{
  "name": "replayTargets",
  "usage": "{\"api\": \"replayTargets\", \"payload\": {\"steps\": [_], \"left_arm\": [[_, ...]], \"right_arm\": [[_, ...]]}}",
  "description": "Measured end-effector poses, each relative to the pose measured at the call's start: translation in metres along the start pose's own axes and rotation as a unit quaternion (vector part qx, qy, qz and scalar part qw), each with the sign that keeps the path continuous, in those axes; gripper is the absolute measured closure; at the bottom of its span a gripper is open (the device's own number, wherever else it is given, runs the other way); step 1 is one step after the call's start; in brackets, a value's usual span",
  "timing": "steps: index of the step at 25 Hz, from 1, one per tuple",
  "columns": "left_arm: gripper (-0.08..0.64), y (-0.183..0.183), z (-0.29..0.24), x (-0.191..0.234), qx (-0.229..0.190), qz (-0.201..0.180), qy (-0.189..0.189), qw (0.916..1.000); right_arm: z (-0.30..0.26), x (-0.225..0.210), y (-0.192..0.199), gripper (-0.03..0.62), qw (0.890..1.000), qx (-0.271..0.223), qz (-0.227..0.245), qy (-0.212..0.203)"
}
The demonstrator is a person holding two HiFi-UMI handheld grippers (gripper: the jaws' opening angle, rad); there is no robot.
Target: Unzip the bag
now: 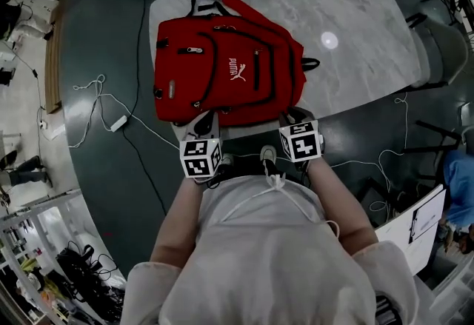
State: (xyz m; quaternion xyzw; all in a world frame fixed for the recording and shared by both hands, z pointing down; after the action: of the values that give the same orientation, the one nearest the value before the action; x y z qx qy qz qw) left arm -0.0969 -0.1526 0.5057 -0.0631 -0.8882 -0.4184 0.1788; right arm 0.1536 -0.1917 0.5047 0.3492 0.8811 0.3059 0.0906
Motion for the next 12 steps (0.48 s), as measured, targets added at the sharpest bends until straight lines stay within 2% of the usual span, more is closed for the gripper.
{"api": "replayTargets", "payload": {"steps": [5, 12], "left_arm": [[0.538, -0.055, 0.020, -0.032, -0.067, -0.013, 0.056, 0.9962], [0.538, -0.133, 0.058, -0.070, -0.171, -0.044, 0.114, 0.9777]], "right_arm": [[0.025, 0.014, -0.057, 0.546, 0.996, -0.089, -0.015, 0.004], [0.069, 0.022, -0.129, 0.555, 0.977, -0.212, -0.007, 0.021]]}}
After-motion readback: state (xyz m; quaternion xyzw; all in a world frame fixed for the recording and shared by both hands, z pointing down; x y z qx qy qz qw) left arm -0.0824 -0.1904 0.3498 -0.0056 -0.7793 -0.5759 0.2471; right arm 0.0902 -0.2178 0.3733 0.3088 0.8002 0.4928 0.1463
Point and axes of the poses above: the fingertips, and each gripper's own axes: z backward along the fingers, x to its left, y out of its underside, the point moved 7 cm from there along z, backward along the fingers, and after that the axes turned 14 degrees about z, right-handed, at the moved point
